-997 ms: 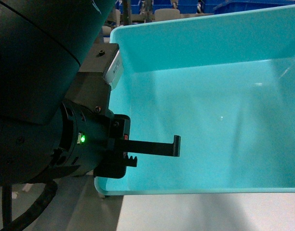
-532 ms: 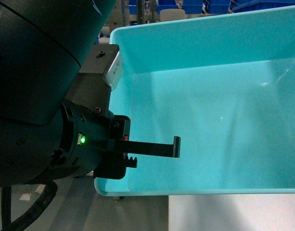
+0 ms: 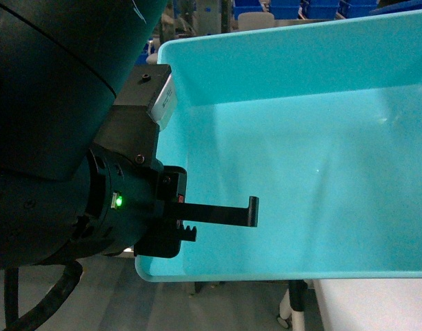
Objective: Organize blue bins on left shelf correctly
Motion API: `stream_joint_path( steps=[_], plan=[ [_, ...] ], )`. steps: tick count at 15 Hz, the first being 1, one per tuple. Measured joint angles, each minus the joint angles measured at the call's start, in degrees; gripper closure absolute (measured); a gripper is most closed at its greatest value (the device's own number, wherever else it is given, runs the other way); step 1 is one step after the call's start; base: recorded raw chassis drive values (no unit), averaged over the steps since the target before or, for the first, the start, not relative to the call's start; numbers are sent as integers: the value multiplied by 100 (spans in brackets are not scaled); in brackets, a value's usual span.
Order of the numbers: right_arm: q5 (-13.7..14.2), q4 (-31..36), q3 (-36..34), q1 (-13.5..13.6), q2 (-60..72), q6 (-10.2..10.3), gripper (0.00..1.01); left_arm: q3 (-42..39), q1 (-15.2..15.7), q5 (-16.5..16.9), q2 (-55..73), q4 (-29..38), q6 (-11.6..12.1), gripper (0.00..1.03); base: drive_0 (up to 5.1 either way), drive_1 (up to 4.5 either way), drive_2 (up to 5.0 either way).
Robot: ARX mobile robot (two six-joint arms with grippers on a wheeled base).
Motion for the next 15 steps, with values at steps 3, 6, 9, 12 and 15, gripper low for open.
stream_joint_path(
  steps=[3, 6, 9, 12, 15],
  plan=[
    [0, 17, 0, 0, 0, 0, 99, 0, 0, -2, 0, 7, 0, 101, -474, 374, 87],
    [0, 15, 0, 0, 0, -2, 99, 0, 0, -4, 0, 4, 0, 101, -481, 368, 78],
    [0, 7, 0, 0, 0, 0, 99, 0, 0, -2, 0, 9, 2, 101, -482, 366, 78],
    [0, 9, 0, -2, 0, 2, 99, 0, 0, -2, 0, 7, 0, 101, -446, 406, 99],
    [0, 15, 0, 0, 0, 0, 99, 0, 0, -4, 0, 4, 0, 101, -454, 399, 80]
  ],
)
